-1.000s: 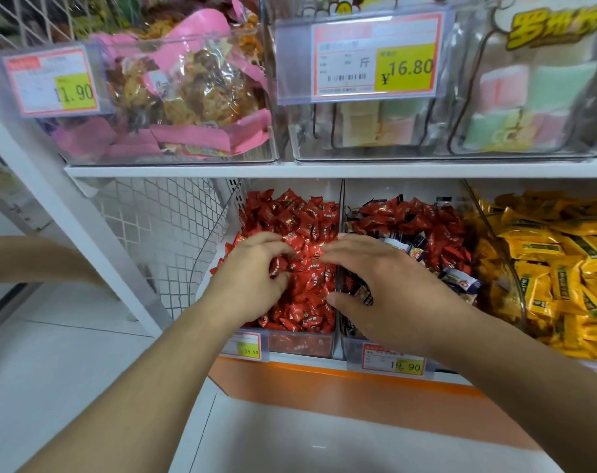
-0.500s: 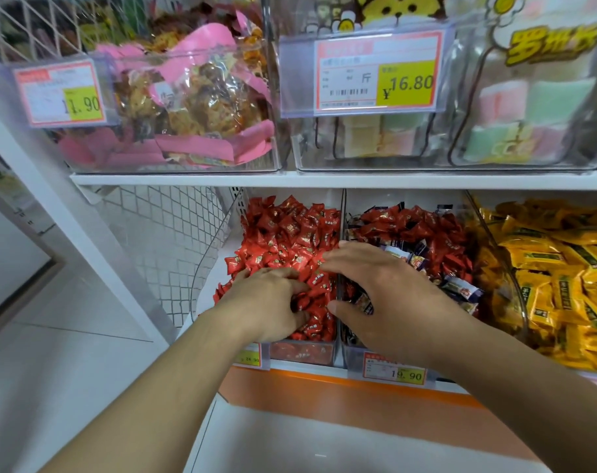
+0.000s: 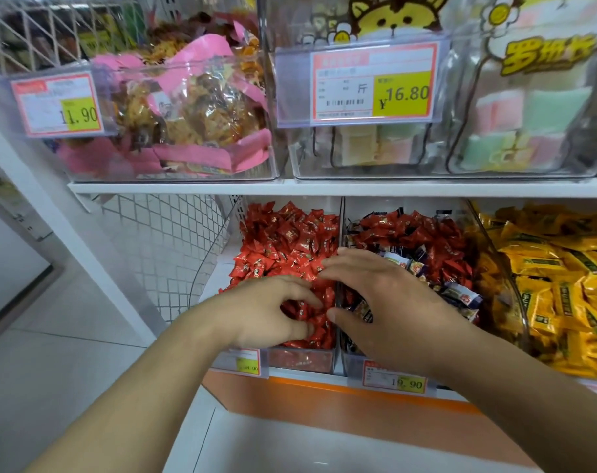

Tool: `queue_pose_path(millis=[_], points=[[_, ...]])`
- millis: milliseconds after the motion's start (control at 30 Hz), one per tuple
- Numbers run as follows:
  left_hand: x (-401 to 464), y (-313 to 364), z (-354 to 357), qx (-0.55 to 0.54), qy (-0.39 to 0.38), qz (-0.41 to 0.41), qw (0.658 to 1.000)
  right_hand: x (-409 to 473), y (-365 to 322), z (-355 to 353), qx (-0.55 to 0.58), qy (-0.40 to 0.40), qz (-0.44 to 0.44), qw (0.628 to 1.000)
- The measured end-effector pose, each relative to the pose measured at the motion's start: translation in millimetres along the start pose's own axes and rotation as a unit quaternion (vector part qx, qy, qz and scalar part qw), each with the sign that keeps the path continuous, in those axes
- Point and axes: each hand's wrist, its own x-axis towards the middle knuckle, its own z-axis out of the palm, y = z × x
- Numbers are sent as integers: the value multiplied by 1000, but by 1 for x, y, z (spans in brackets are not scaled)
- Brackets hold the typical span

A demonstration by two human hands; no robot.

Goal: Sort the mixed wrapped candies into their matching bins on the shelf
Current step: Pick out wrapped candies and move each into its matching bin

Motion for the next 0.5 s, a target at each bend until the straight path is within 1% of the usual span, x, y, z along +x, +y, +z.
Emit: queue_pose_path(millis=[67,133,167,200,300,367,500], points=[[4,-1,-4,-29,63,3,998,0,0,0,2,2,-4,1000],[13,-1,-5,6,140,-15,990,0,0,0,3,7,-6,1000],[17,-1,-4,38,157,-34,986,0,0,0,2,9,-7,1000],[22,0,0,60,153,-56,985,0,0,0,1,10,-9,1000],[32,2,18,88,62,-117,987,0,0,1,2,9,-12,1000],[33,2,23,87,31,-116,989,1,2,1,3,8,-13,1000],[24,2,19,89,14,-79,993,2,3,2,2,3,-8,1000]])
